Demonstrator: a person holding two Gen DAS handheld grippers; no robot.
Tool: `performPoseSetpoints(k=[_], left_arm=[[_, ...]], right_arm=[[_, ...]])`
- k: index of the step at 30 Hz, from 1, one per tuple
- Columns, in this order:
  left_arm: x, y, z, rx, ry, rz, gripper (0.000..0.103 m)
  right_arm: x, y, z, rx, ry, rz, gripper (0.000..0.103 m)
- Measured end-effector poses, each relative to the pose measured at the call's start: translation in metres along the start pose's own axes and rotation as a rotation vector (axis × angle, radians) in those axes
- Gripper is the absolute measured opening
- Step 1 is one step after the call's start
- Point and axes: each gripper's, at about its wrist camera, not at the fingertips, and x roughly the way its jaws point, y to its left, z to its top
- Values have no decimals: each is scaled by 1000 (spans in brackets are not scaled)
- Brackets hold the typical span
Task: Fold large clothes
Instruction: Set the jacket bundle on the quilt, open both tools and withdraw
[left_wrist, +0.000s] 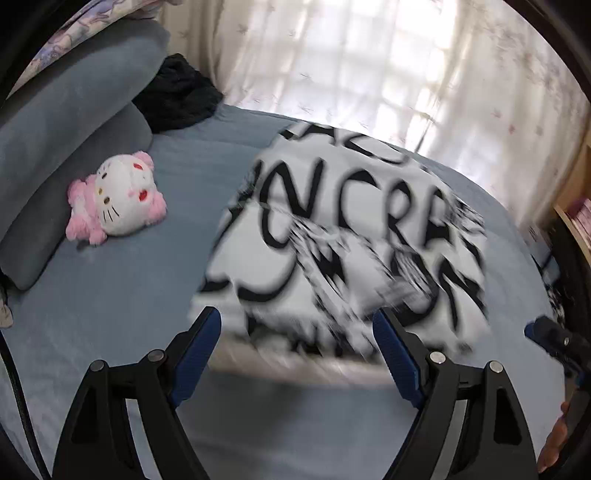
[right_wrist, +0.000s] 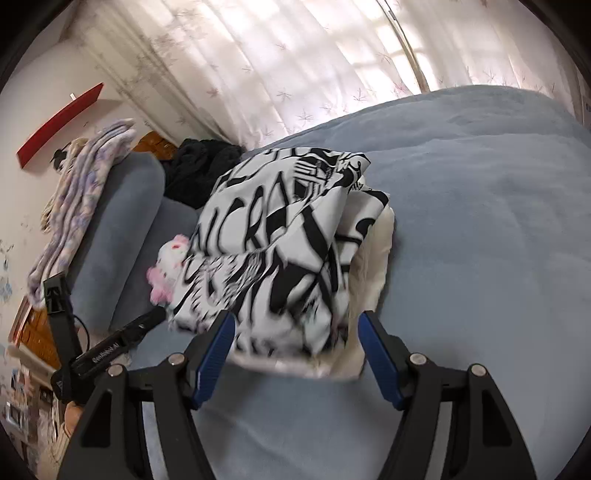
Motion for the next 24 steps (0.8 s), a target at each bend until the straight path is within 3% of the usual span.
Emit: performPoseSetpoints(k=[4,10,17,24], left_arm=[[-42,-18,-25,7,38,-50,83],[-121,-42,-51,40,6,-107,86],[-198,-68,-93,78,-17,-153,92],[-232,-97,-152,137,-20,-171,95]], right_arm=[[-47,17,-19,-50,7,-12,70],[-128,53,-46,-117,-17,-20,70],[-196,76,-85,-155,17,-55,70],[-235,71,-136,-201,31,-92,70]])
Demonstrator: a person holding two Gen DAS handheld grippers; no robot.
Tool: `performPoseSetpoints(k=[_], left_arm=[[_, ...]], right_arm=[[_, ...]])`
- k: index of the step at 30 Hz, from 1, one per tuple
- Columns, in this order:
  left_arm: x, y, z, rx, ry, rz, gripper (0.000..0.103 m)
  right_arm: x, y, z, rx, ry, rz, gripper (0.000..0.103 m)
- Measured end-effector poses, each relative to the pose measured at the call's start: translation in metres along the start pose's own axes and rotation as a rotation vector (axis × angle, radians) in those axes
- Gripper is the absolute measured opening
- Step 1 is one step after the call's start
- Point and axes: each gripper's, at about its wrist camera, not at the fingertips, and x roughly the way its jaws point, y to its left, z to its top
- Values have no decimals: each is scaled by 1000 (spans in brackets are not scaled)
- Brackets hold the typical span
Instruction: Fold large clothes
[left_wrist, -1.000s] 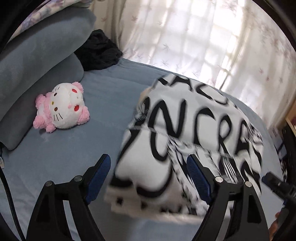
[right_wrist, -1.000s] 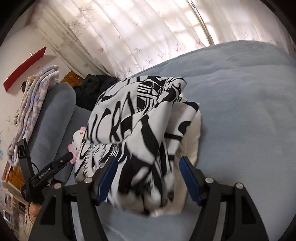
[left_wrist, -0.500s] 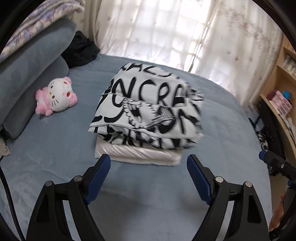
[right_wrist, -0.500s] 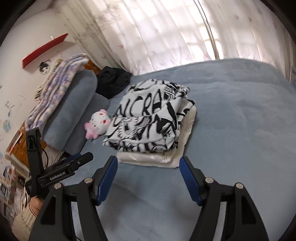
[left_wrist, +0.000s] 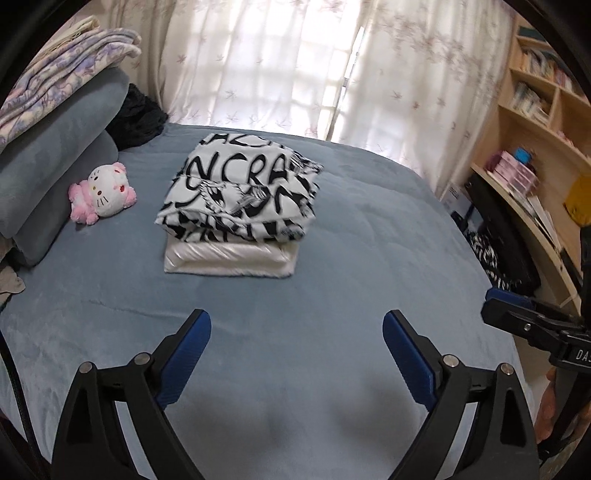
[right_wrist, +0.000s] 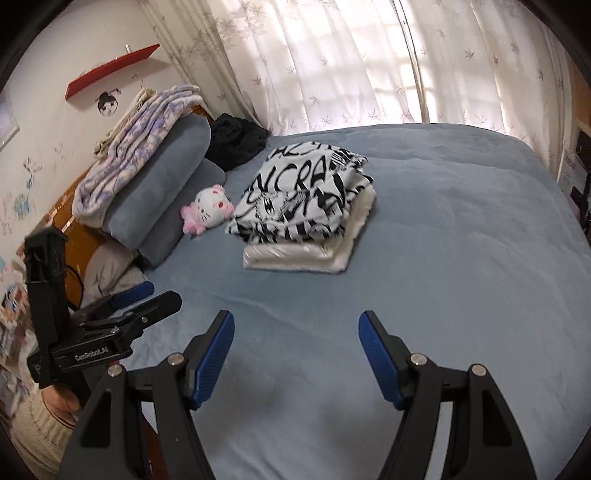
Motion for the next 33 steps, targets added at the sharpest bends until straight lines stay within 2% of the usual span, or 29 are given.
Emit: performPoseSetpoints(k=[4,9,13,17,21,26,30,33], left_arm=[[-2,-20,-26,12,16,0,98],[1,-36,-42,29,49,12,102],[4,-44,-48,41,78,35,102],[2,-49,-56,39,62,55,102],[-6,-58,-71,55,36,77,102],[-19,-71,-106,61,-18,83,102],[-19,-80,-144,45,4,122,102],[-21,-84,-170,21,3,134,102]], right_arm=[[-12,-5,-26,-26,-4,-42,70],[-24,-20,-45,-6,-22,-101,70],[-27,-28,-56,-10,-19,-194,82],[-35,-29,-71,-30,-47,-289,83],[-47,-24,-90,-47,-85,-322,89],[-64,-25,-125,-8,-142,-320,90],[-71,-28,-161,27,-153,-314,90],[-74,-32,-188,58,-157,-340,90]])
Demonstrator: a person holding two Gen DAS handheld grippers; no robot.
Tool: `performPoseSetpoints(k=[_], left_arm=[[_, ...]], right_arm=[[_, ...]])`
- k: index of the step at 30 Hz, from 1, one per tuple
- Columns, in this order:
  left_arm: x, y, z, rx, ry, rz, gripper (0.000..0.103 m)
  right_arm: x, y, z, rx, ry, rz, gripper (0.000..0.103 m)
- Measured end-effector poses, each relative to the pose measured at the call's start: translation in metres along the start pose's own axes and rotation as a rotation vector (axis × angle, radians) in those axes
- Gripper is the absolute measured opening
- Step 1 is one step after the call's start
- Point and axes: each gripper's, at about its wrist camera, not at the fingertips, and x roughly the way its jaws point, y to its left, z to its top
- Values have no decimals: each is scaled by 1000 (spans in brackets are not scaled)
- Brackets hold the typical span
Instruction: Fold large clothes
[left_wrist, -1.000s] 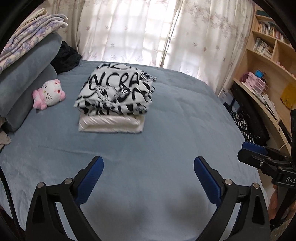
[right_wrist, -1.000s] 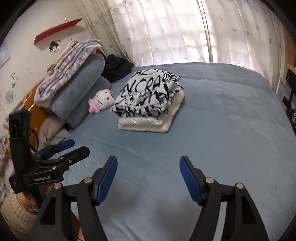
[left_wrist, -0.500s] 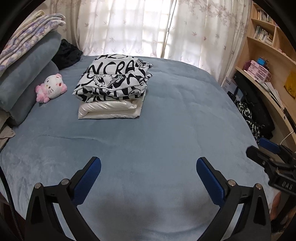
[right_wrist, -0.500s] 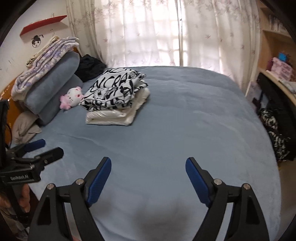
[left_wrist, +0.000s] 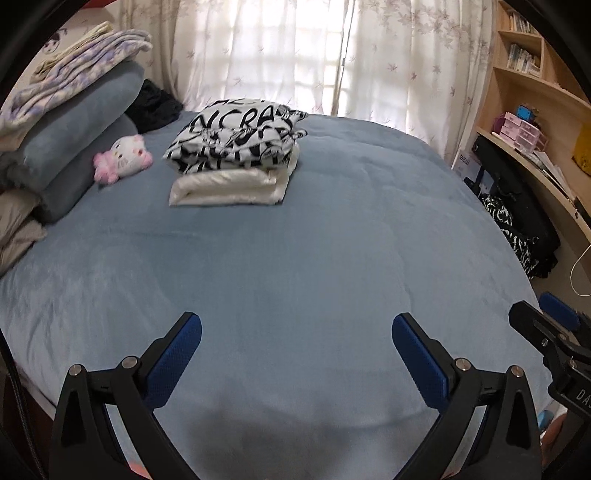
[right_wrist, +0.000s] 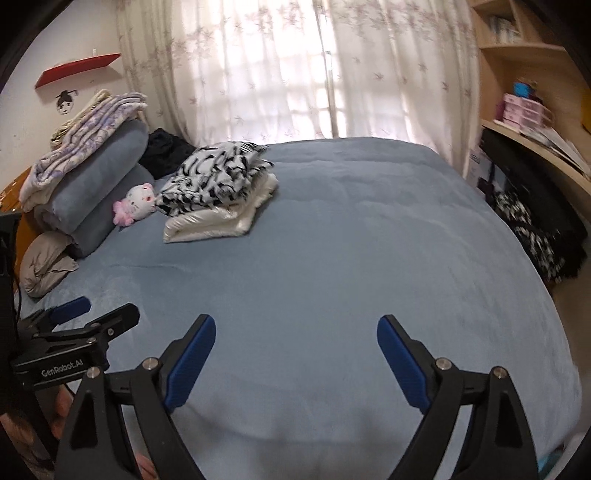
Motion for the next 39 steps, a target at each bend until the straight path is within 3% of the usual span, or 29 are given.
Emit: performPoseSetpoints(k=[5,14,39], left_arm=[[-5,-11,-27,0,0,9,102],[-27,-23,-32,26,-72,22,102],[-26,-31,-39,40,-17,28,102]], right_arm=[[-8,-9,-28,51,20,15,90],[-30,-1,-35,4,-48,-29,90],[-20,3,-43,9,-5,-28,90]])
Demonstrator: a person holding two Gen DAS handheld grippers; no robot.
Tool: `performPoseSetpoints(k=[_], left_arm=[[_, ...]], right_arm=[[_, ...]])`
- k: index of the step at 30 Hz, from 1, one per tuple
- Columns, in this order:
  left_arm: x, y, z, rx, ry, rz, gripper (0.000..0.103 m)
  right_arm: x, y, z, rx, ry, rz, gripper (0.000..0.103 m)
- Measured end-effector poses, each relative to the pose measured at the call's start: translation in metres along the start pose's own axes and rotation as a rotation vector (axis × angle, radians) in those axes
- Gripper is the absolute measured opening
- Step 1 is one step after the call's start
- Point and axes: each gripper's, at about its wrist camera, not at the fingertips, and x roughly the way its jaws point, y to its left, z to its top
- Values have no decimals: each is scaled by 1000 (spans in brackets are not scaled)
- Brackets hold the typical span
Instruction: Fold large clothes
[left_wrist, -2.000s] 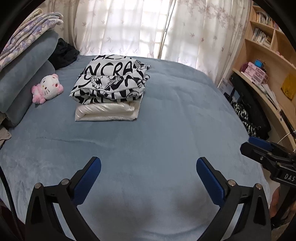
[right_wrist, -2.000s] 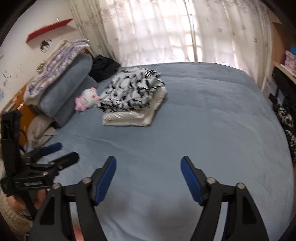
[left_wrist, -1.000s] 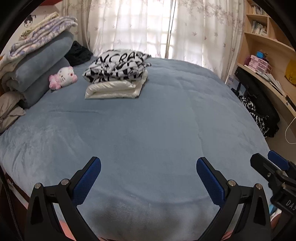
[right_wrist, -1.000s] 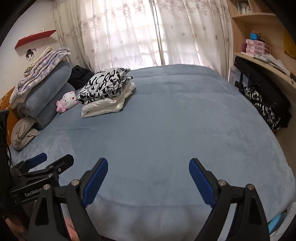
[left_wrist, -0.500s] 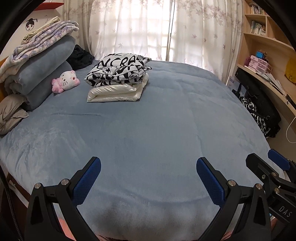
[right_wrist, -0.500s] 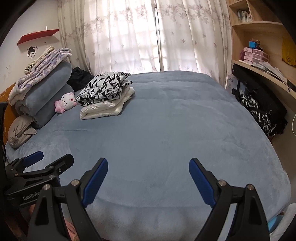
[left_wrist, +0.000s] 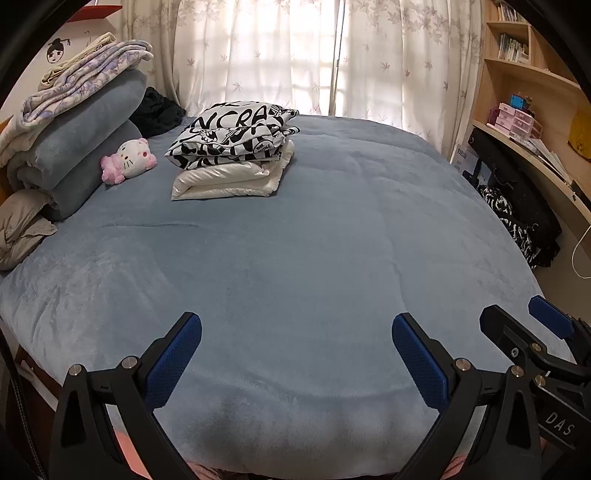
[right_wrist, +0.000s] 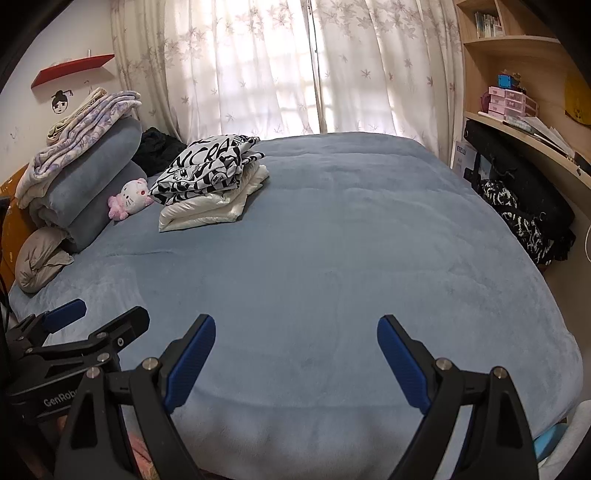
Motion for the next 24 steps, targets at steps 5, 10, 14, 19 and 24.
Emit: performPoseSetpoints(k=[5,10,14,19,24], left_arm=[[3,1,2,1,6,3,102],[2,0,2,-1,7,1,102],[3,0,2,-1,7,1,102],[3,-1,3,0,8,2,102],[3,0,2,-1,8,3,102]], right_arm=[[2,-1,-2,9,7,4,90],[2,-3,-1,9,2,5,90],[2,-3,-2,12,3,7,90],[2,-4,-1,10,2,6,90],[2,-5,-1,10,3,5,90]])
